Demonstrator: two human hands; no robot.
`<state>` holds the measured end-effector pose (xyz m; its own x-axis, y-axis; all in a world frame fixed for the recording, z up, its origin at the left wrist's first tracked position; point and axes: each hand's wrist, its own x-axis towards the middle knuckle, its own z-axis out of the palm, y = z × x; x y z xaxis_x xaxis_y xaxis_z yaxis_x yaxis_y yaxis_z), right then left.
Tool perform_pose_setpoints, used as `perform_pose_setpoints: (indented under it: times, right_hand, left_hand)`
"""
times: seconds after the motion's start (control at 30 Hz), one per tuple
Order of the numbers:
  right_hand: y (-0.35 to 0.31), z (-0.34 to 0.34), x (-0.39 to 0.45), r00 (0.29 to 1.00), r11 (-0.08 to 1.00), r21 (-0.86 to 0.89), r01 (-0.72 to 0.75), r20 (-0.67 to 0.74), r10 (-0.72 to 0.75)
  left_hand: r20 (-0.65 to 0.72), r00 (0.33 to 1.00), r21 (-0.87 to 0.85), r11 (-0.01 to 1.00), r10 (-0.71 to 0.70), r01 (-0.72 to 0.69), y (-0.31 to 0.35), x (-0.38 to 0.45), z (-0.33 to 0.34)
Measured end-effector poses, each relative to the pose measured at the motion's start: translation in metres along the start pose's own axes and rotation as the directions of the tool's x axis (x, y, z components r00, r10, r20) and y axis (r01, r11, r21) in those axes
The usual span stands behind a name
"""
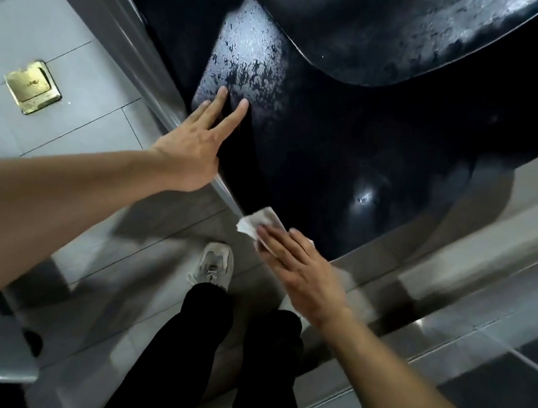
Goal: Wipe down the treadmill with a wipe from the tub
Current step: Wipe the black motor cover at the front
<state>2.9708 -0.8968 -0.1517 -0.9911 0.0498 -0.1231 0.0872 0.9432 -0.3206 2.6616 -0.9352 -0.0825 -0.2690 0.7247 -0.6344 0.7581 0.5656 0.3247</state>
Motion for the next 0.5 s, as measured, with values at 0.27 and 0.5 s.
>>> perform_pose_setpoints:
  times: [0.27,0.5]
  right_hand:
    - [0.018,-0.014,0.007,0.988,0.998,0.018,-0.067,-0.135,0.069]
    - [0.037,-0.042,0.084,0.776,0.858,0.126,-0.499,-0.376,0.506]
  left_hand:
    - [-0.037,0.998,0.016,0.999,-0.051,0.051,0.014,-0.004,0.008]
    - [-0.093,0.989,0.002,0.993,-0.115,0.116,0.032,0.0,0.02]
